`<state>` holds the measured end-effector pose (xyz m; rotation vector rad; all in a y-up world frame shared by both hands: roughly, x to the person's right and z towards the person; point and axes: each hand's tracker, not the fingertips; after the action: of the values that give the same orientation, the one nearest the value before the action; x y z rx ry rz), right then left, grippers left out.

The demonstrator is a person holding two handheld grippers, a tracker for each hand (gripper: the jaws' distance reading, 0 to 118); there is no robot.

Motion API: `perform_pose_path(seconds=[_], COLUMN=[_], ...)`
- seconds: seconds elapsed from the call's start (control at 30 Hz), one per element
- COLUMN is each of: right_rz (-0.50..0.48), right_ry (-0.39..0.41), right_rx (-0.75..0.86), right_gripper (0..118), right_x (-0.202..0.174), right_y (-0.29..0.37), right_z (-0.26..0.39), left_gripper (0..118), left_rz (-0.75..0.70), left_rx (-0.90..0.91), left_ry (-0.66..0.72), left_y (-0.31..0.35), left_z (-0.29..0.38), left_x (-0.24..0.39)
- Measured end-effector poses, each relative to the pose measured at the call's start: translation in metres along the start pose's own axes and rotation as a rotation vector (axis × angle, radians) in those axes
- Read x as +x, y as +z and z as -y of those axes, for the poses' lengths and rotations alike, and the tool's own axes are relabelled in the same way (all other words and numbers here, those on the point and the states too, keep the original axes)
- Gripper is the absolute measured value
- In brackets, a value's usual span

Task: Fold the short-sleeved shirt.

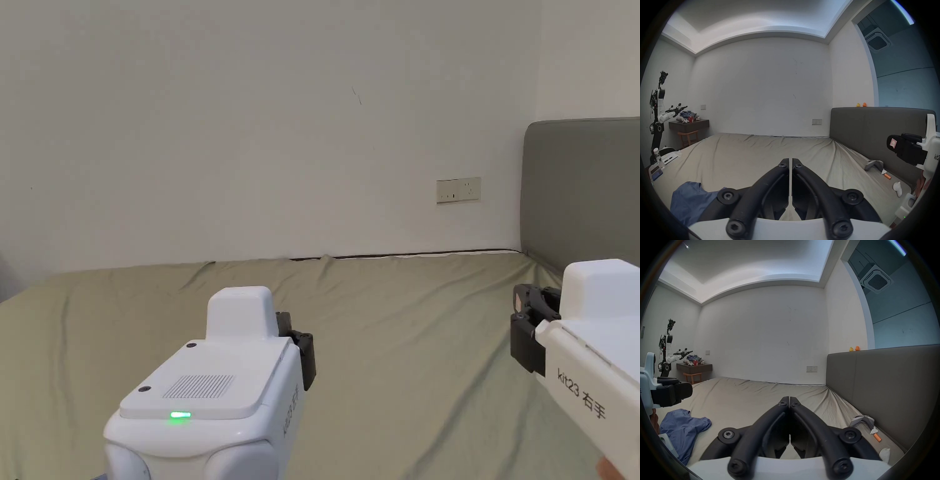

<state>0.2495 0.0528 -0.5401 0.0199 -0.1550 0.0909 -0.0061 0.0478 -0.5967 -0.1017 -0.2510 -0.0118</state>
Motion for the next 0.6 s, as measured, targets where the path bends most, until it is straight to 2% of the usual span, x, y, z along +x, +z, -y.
perform_pose_path(seconds=[0.2, 0.4, 0.6], right_rz=[0.003, 0.006, 0.008], right_ry=[-0.015, -0.008, 0.003], right_rx=[-0.003, -0.002, 0.002], right_gripper=[0, 0, 0], right_x=[0.006, 0.0085, 0.0073], right_y=[0.0027, 0.0062, 0.0061], right_z=[0.0024, 0.0043, 0.0038], left_gripper=[0, 0, 0], left_rz=[0.005, 0.03, -0.018], left_rx=[0.0, 0.002, -0.004], left_ry=[-0.008, 0.047, 0.026], left_y=[0.0038, 0.0017, 0.0011], left_z=[-0.003, -0.0047, -0.0024], left_x=[0.0038, 0.0002, -0.0004])
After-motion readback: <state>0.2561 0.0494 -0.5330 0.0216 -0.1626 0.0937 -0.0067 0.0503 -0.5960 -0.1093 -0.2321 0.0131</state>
